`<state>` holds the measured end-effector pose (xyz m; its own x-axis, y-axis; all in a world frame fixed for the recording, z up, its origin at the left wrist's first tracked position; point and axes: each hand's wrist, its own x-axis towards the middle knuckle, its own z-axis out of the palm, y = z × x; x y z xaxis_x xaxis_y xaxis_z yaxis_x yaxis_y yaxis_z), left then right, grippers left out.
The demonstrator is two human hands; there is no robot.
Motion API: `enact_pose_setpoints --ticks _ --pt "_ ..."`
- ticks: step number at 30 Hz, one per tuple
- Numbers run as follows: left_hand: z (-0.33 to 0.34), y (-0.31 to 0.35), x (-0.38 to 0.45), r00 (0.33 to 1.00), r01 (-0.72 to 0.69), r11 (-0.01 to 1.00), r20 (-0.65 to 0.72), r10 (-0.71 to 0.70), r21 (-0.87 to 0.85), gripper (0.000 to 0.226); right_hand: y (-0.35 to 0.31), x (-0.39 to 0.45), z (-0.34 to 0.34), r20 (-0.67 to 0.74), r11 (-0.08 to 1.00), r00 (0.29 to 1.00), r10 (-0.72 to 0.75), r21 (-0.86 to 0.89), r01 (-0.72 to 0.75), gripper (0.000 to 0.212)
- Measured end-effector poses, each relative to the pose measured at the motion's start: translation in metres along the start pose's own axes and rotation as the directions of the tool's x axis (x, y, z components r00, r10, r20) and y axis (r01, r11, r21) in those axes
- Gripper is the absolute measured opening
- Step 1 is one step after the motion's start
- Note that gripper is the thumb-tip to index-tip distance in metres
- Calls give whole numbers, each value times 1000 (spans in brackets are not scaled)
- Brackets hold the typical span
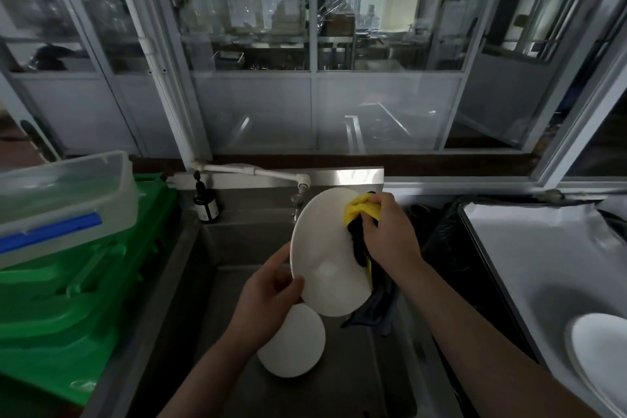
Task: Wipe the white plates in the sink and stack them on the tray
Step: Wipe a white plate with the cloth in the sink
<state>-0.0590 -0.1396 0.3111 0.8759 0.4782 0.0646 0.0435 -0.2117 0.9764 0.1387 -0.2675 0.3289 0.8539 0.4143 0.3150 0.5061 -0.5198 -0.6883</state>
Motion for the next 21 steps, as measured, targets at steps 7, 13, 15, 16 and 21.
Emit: enact_pose_setpoints --ticks 7,13,15,16,21 --pt "-5 -1 5 999 15 1000 51 -15 -2 57 -25 2 12 -20 967 967 -255 20 256 27" --pt "-4 -2 5 998 36 998 61 -33 -43 55 -44 -11 23 81 852 850 -520 115 511 22" --pt "-5 -4 6 997 44 998 60 -41 -53 52 -45 -16 26 156 823 808 -568 141 551 22" --pt "-6 -5 6 998 45 998 56 -42 -51 50 -45 -19 28 193 811 788 -585 133 569 24" --pt "-7 -12 6 997 66 996 32 -64 -55 39 -41 -25 33 277 771 728 -627 84 632 30"
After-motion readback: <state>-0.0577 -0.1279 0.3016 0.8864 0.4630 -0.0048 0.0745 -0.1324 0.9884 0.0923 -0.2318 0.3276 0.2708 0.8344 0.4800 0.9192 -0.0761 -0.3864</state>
